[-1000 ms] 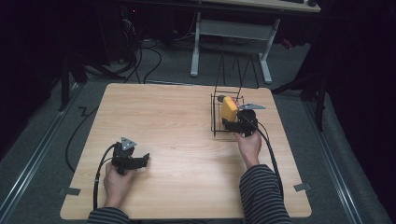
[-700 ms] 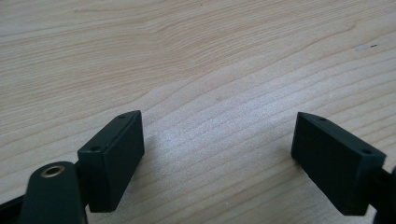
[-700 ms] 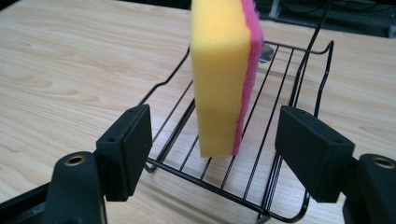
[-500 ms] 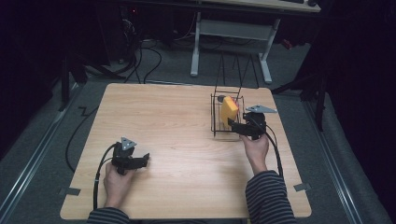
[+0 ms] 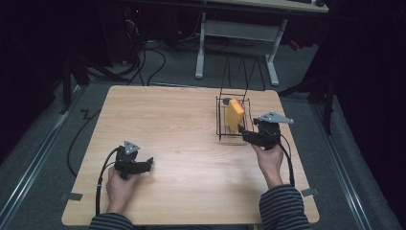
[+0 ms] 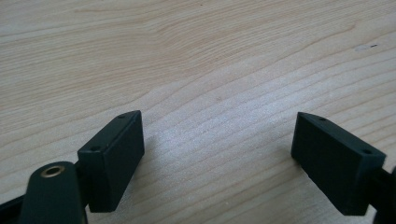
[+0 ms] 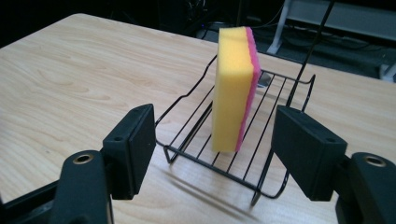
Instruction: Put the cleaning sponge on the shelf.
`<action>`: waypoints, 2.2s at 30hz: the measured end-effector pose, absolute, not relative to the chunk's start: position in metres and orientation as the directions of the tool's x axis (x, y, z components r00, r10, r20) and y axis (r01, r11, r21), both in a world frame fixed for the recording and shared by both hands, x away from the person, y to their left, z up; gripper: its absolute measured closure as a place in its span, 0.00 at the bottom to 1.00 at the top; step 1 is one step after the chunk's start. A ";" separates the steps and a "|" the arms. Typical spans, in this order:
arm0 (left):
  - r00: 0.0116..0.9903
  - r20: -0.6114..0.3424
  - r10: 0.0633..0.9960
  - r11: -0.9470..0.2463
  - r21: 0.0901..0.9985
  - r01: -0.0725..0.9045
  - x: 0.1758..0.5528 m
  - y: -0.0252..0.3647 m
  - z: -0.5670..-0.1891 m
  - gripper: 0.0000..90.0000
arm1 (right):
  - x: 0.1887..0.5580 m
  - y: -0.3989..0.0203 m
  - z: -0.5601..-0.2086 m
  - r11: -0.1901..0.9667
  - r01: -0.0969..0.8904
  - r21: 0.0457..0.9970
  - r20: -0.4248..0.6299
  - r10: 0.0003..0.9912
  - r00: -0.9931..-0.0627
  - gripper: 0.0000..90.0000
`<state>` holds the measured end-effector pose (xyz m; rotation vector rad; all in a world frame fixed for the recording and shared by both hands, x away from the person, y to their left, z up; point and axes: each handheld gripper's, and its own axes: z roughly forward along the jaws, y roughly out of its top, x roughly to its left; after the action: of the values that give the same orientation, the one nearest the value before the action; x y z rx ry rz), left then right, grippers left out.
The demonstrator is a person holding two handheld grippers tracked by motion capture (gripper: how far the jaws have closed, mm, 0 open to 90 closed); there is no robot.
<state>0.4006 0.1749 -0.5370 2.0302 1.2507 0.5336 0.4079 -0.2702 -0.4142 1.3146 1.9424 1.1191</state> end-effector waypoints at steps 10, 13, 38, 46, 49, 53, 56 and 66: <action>0.453 -0.008 0.891 -0.304 0.731 0.611 0.401 0.175 -0.537 0.20 | 0.386 -0.285 -0.409 0.138 0.446 0.884 0.049 0.923 -0.382 0.36; 0.453 -0.008 0.891 -0.304 0.731 0.611 0.401 0.175 -0.537 0.20 | 0.380 -0.289 -0.407 0.119 0.432 0.894 0.063 0.921 -0.385 0.36; 0.453 -0.008 0.891 -0.304 0.731 0.611 0.401 0.175 -0.537 0.20 | 0.328 -0.332 -0.418 0.013 0.418 0.908 0.148 0.925 -0.351 0.37; 0.453 -0.009 0.891 -0.304 0.731 0.611 0.401 0.175 -0.537 0.20 | 0.312 -0.343 -0.424 -0.023 0.405 0.914 0.172 0.926 -0.335 0.38; 0.453 -0.008 0.891 -0.304 0.731 0.611 0.401 0.175 -0.537 0.20 | 0.307 -0.347 -0.427 -0.035 0.406 0.913 0.181 0.927 -0.328 0.38; 0.453 -0.009 0.891 -0.303 0.731 0.611 0.401 0.175 -0.537 0.20 | 0.304 -0.349 -0.432 -0.040 0.411 0.911 0.187 0.927 -0.325 0.38; 0.453 -0.009 0.891 -0.303 0.731 0.611 0.401 0.175 -0.537 0.20 | 0.303 -0.350 -0.436 -0.050 0.414 0.909 0.197 0.927 -0.320 0.38; 0.453 -0.008 0.891 -0.304 0.731 0.611 0.401 0.175 -0.537 0.20 | 0.304 -0.349 -0.457 -0.067 0.439 0.896 0.219 0.926 -0.306 0.39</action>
<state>0.4006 0.1749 -0.5370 2.0306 1.2507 0.5335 0.3043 -0.3488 -0.4566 1.4620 1.7401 1.3552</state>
